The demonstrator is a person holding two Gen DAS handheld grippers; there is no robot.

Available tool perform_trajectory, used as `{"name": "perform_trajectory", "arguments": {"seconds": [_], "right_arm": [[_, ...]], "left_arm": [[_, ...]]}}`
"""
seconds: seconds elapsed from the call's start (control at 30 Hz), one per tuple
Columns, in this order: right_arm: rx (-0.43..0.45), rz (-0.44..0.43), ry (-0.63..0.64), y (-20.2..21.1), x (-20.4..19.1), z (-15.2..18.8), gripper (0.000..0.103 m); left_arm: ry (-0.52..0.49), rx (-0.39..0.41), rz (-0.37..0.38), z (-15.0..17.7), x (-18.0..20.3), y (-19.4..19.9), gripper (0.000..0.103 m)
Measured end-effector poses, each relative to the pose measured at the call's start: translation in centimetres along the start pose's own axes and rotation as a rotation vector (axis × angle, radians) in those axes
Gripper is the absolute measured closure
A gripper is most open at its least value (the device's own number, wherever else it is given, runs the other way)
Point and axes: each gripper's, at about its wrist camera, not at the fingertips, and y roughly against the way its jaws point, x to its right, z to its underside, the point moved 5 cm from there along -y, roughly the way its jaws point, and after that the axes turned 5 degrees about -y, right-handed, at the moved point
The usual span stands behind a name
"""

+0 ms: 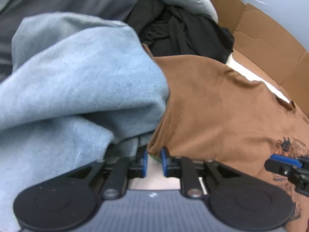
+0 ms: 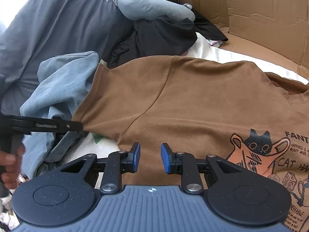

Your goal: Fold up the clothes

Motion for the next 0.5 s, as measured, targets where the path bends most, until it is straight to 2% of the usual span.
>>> {"name": "perform_trajectory", "arguments": {"seconds": [0.13,0.27,0.4,0.5], "right_arm": [[0.000,0.012,-0.018,-0.1,0.6,0.2,0.072],[0.000,0.011,-0.040,-0.4,0.7,0.2,0.072],[0.006,0.011,-0.043,-0.2,0.5,0.1,0.072],[0.012,0.015,-0.050,0.0,0.7,-0.1,0.072]], "left_arm": [[-0.078,0.052,0.010,-1.6,1.2,2.4,0.080],[-0.134,0.114,0.022,-5.0,2.1,3.3,0.077],[-0.185,0.067,0.007,-7.7,3.0,1.3,0.075],[-0.217,0.029,-0.075,-9.0,3.3,-0.4,0.052]]}}
